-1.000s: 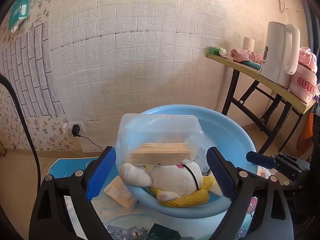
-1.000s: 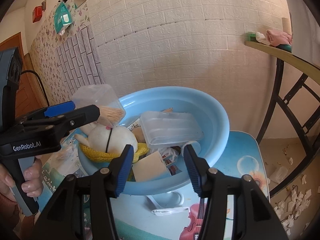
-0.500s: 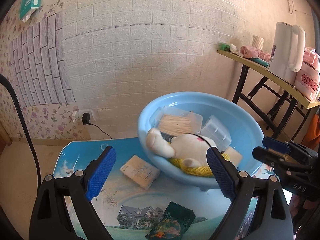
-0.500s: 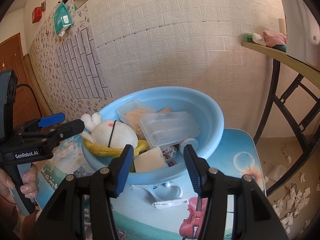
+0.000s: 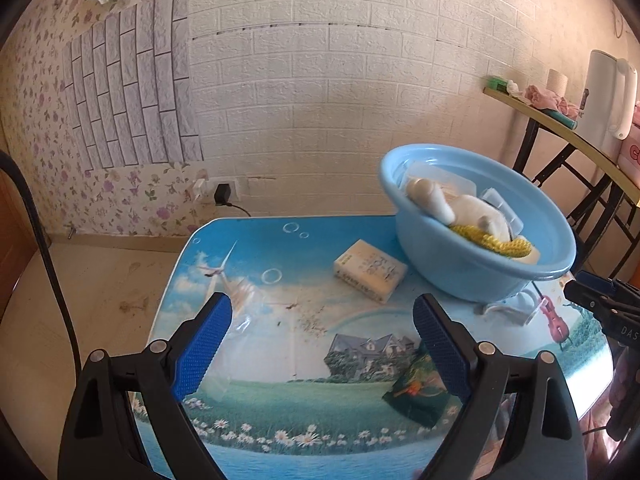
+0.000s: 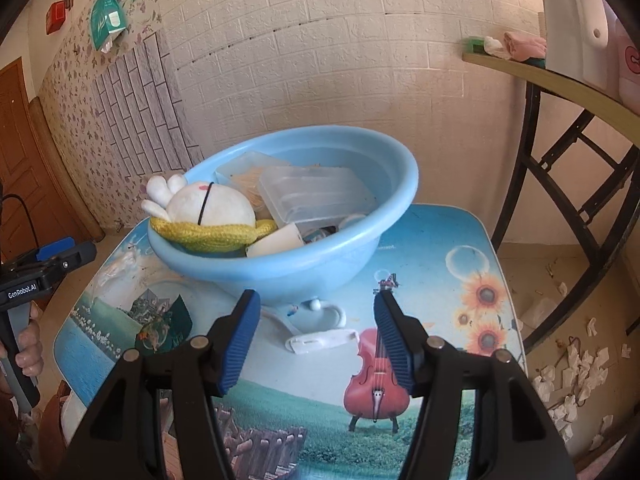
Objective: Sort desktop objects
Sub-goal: 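Grasp the cotton swab bag with the left tool while the right tool grasps the white hook piece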
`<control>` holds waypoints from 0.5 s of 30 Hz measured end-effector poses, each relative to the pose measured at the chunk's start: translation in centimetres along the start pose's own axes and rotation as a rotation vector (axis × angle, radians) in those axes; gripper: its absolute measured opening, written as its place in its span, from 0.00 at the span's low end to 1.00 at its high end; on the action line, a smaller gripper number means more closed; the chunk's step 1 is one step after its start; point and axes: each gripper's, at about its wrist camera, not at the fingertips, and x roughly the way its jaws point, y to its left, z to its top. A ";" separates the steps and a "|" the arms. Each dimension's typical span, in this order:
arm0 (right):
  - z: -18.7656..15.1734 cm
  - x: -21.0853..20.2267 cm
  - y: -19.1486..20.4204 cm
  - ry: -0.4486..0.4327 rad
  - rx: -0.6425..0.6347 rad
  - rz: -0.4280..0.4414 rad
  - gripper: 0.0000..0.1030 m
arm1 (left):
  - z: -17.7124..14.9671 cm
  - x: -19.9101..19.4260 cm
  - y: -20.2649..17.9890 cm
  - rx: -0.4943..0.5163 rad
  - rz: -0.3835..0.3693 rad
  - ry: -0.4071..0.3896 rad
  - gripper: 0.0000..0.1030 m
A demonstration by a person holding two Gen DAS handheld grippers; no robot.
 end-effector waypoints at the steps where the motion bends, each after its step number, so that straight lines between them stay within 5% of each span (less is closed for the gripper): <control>1: -0.3 0.4 0.1 0.016 -0.002 -0.007 0.57 | -0.3 0.0 0.6 -0.007 0.011 0.011 0.89; 13: -1.2 3.0 0.6 0.109 0.017 -0.053 0.58 | -3.4 2.3 7.5 -0.125 0.108 0.101 0.89; 15: -1.3 3.5 0.5 0.121 0.029 -0.055 0.64 | -3.4 2.9 7.8 -0.125 0.107 0.114 0.89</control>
